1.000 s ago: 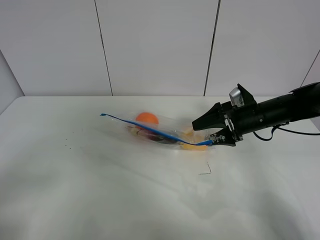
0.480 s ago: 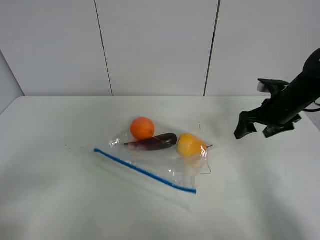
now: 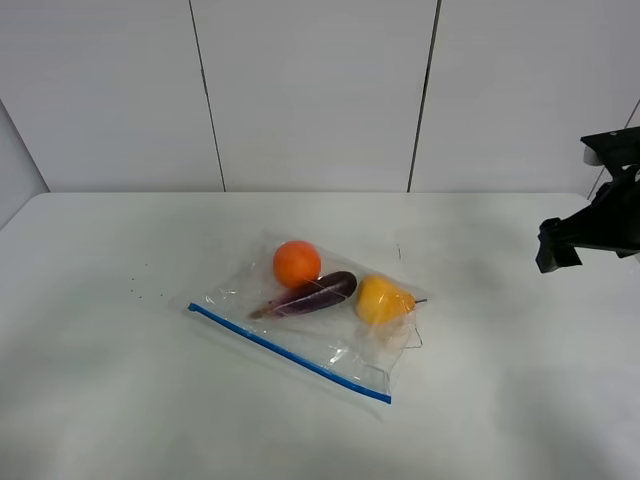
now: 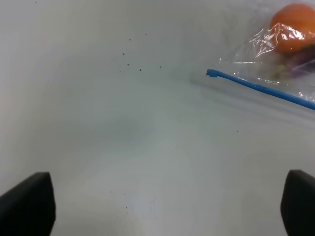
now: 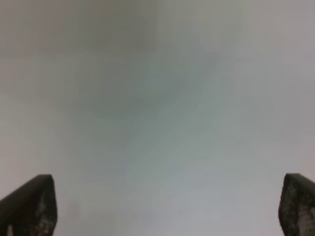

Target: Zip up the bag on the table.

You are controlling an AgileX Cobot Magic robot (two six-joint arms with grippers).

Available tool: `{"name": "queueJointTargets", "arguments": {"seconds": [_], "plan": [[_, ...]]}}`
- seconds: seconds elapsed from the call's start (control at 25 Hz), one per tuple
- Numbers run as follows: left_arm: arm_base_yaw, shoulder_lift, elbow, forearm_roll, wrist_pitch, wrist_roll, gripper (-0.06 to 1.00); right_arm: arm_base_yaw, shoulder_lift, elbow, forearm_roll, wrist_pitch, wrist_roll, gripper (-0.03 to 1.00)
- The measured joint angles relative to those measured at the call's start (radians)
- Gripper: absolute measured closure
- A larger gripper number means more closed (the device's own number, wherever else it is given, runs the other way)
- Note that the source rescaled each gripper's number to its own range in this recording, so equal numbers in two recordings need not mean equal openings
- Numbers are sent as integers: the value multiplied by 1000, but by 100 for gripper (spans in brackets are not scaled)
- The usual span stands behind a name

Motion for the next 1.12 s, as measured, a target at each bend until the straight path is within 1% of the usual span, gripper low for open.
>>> {"name": "queueJointTargets", "arguments": {"seconds": [0.24,0.36,0.64,0.96,1.12], "plan": [[0,0,0,0,0,-1,-5,0,-186,136,-2,-11,0,-3],[0,0,0,-1,0,-1,-5,0,-280,203,-2,1,0,-3],[0,0,0,-1,0,-1,-5,0,-568,307,20,97,0,-3],[0,0,0,-1,0,-1,-5,0,-924,402,75,139,0,-3],[0,0,0,-1,0,-1,-5,0,-1069,409,82,215,0,-3]]}}
